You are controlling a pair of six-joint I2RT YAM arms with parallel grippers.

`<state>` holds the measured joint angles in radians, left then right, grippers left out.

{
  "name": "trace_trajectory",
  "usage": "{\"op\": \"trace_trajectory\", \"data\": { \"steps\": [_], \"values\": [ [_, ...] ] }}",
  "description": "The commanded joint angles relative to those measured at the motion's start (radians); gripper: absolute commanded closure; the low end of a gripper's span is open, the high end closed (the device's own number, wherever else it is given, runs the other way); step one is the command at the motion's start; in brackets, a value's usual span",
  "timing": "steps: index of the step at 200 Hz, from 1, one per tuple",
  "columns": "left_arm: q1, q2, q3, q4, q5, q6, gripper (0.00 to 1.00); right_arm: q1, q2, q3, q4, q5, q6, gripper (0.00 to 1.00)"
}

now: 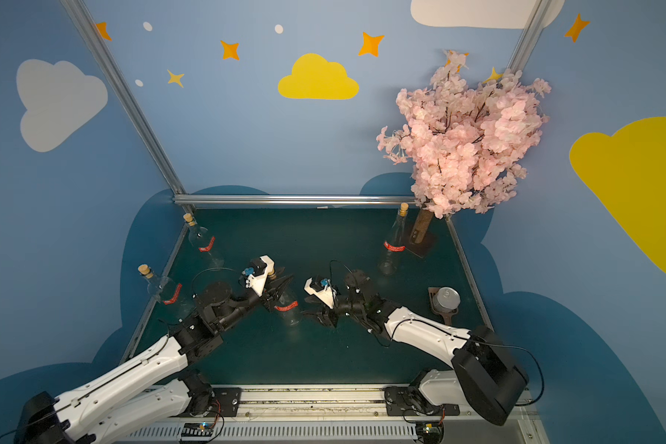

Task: Remove the label from the bottle
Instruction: Move the bottle to the center of the board, then tear open the label from the bottle.

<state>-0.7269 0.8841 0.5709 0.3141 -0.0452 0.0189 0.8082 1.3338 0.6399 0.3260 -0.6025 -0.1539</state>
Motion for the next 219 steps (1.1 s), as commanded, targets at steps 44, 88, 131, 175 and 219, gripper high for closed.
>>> {"op": "trace_trajectory", "data": {
  "steps": [44, 88, 131, 175, 219],
  "values": [
    [-0.004, 0.053, 0.066, -0.011, -0.004, 0.014, 0.95, 0.003, 0.053, 0.074, 0.049, -0.011, -0.015, 0.54],
    [-0.001, 0.068, 0.068, -0.01, -0.012, 0.015, 0.95, 0.002, 0.066, 0.081, 0.05, -0.02, -0.016, 0.56],
    [-0.002, 0.075, 0.069, -0.007, -0.012, 0.013, 0.96, 0.003, 0.09, 0.096, 0.043, -0.025, -0.016, 0.6],
    [-0.002, 0.075, 0.067, -0.008, -0.015, 0.013, 0.96, 0.003, 0.105, 0.103, 0.046, -0.026, -0.012, 0.63],
    [-0.002, 0.08, 0.067, -0.006, -0.015, 0.014, 0.96, 0.002, 0.111, 0.107, 0.049, -0.025, -0.012, 0.69]
  ]
}}
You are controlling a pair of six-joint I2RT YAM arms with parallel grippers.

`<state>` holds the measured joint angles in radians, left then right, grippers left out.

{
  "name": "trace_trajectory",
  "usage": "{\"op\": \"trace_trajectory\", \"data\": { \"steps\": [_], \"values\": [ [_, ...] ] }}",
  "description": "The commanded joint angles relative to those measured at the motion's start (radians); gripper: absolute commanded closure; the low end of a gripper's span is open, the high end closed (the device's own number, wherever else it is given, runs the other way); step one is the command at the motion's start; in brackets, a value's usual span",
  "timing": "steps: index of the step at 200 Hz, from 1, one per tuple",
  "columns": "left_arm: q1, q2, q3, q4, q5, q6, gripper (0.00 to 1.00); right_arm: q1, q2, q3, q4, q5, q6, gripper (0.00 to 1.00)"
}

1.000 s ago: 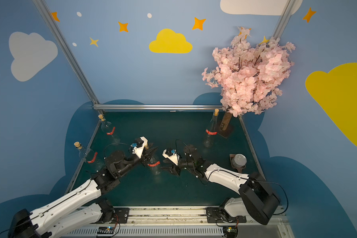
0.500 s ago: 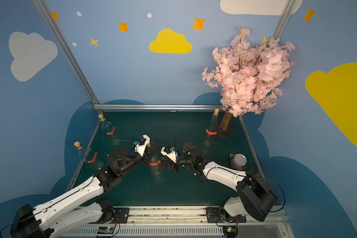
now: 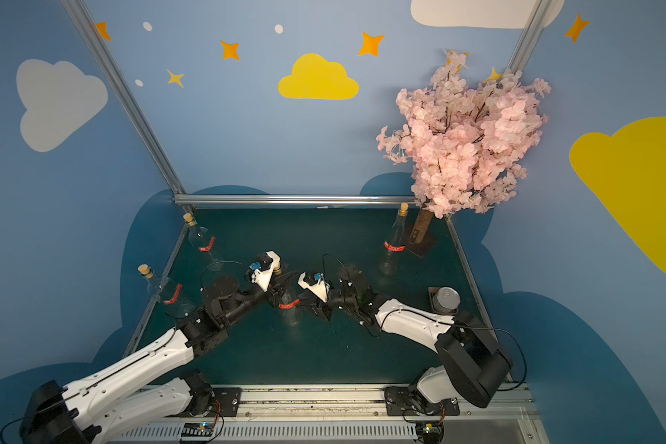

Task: Remove the label from the bottle
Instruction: Tear open the label from the bottle.

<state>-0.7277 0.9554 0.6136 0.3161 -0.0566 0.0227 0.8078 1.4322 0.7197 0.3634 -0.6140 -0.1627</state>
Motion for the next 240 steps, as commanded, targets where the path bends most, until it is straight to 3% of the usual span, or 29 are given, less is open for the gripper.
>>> {"op": "trace_trajectory", "data": {
  "steps": [1, 54, 118, 240],
  "values": [
    [-0.001, 0.009, 0.024, -0.008, -0.003, 0.01, 0.96, 0.002, 0.014, 0.027, 0.012, -0.013, -0.003, 0.69],
    [0.0, 0.012, 0.024, -0.009, -0.007, 0.015, 0.97, 0.003, 0.016, 0.028, 0.003, -0.026, 0.001, 0.79],
    [-0.001, 0.013, 0.024, -0.015, -0.019, 0.019, 0.97, 0.003, 0.012, 0.041, -0.027, -0.009, 0.008, 1.0],
    [-0.001, 0.038, 0.031, -0.025, -0.12, 0.029, 0.97, 0.012, -0.044, -0.016, -0.011, 0.018, 0.017, 1.0]
  ]
}}
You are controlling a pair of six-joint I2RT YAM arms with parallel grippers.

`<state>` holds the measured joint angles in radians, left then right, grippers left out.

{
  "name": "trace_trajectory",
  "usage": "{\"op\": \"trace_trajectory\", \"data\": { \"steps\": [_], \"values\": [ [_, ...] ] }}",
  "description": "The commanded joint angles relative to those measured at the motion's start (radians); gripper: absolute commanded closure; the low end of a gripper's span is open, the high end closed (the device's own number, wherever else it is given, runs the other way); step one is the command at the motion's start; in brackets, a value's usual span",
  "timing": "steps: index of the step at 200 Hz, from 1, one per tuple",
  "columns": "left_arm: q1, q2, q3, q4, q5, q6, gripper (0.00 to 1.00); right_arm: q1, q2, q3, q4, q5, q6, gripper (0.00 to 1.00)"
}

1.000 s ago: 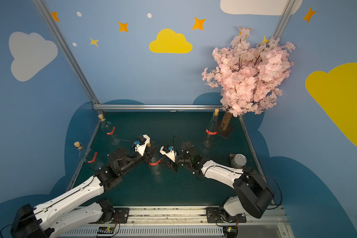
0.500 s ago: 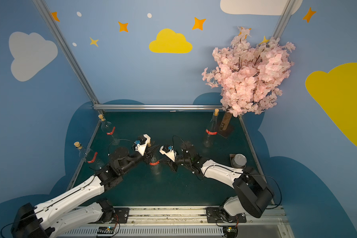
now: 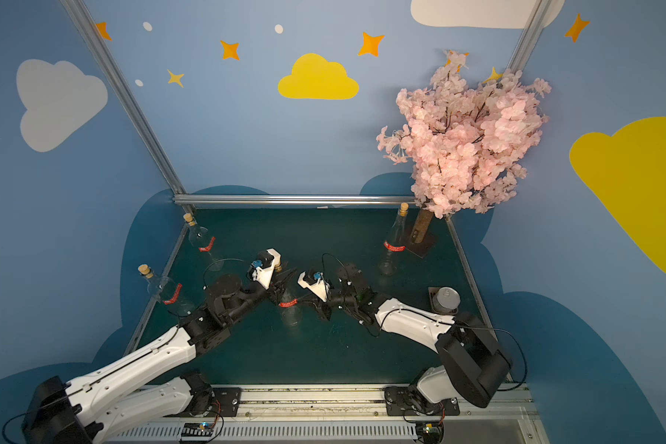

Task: Remove the label from the bottle
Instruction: Tear open the label from the bottle.

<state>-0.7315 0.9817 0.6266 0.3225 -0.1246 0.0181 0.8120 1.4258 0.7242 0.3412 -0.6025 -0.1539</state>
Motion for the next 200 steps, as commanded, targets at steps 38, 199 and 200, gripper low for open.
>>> {"op": "trace_trajectory", "data": {
  "steps": [38, 199, 200],
  "values": [
    [0.003, 0.023, 0.018, -0.033, -0.065, 0.034, 0.97, 0.014, -0.06, -0.038, 0.013, 0.013, 0.004, 1.0],
    [0.003, 0.027, 0.019, -0.035, -0.075, 0.031, 0.97, 0.02, -0.164, -0.121, 0.014, 0.047, 0.104, 0.6],
    [0.003, 0.027, 0.019, -0.035, -0.075, 0.031, 0.97, 0.02, -0.166, -0.122, 0.017, 0.048, 0.107, 0.6]
  ]
}}
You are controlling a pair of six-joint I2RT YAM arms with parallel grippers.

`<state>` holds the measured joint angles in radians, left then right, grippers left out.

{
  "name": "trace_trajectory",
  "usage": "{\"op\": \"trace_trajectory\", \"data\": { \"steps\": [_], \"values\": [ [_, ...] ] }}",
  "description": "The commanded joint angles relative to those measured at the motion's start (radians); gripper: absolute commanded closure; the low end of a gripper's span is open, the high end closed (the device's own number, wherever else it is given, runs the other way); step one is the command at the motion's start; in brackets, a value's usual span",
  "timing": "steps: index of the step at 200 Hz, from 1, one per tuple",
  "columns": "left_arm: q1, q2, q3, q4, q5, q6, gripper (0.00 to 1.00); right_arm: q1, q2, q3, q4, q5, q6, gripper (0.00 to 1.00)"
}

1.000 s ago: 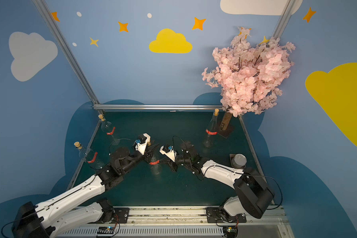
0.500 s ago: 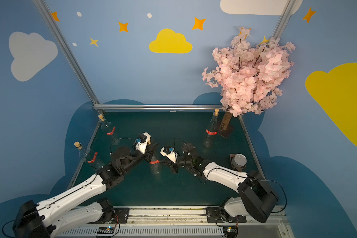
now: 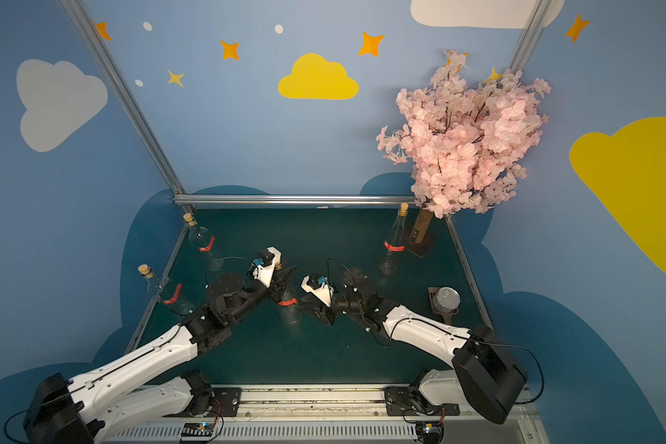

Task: Remove the label from the bottle
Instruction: Tear open the label from the bottle.

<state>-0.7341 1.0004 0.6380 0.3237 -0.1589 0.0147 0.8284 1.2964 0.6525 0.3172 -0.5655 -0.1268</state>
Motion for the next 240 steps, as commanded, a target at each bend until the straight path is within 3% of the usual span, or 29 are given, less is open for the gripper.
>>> {"op": "trace_trajectory", "data": {
  "steps": [1, 51, 81, 116, 240],
  "values": [
    [0.006, 0.009, 0.008, -0.036, -0.041, 0.035, 0.97, 0.003, -0.037, -0.052, 0.045, 0.011, 0.084, 0.6],
    [0.006, 0.007, 0.006, -0.035, -0.041, 0.031, 0.97, 0.054, -0.029, -0.134, 0.306, 0.171, 0.278, 0.5],
    [0.006, 0.007, 0.006, -0.032, -0.042, 0.03, 0.97, 0.101, -0.009, -0.133, 0.342, 0.271, 0.287, 0.49],
    [0.006, 0.009, 0.007, -0.031, -0.039, 0.031, 0.97, 0.106, 0.029, -0.115, 0.353, 0.284, 0.279, 0.49],
    [0.006, -0.002, 0.006, -0.036, -0.034, 0.035, 0.97, 0.109, 0.129, -0.06, 0.419, 0.243, 0.291, 0.69]
  ]
}}
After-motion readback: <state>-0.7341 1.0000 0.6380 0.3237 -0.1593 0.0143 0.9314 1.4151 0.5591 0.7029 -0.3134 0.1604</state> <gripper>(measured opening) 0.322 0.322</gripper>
